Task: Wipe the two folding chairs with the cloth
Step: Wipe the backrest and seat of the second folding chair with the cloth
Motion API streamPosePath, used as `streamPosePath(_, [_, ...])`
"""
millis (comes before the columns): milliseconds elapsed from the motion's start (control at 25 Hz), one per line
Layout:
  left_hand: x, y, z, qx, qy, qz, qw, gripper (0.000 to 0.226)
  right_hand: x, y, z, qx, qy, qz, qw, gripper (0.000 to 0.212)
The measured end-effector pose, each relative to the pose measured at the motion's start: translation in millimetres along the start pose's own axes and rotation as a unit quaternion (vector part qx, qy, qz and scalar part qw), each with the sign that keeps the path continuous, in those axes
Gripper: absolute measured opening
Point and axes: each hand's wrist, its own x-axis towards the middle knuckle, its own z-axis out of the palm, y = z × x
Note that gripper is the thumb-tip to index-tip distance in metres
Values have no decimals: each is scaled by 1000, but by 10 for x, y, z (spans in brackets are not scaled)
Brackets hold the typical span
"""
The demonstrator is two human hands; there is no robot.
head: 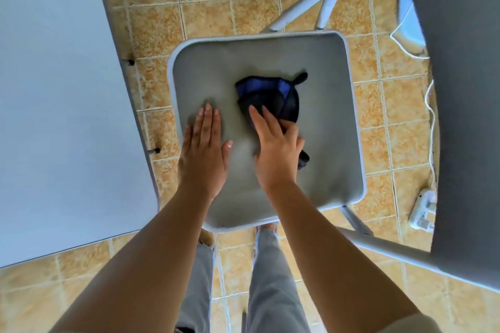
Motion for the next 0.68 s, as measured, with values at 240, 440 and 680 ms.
streamPosePath(240, [20, 225, 24, -16, 20, -74, 997, 62, -133, 838, -221, 12, 30, 134, 990, 77])
streamPosePath(440, [32, 290, 28, -23, 30, -100, 994, 63, 905, 806, -308, 36, 55, 170, 983, 65])
streamPosePath(680, [7, 264, 21, -35, 38, -145, 988, 63, 800, -39, -103, 5, 5, -110, 994, 73])
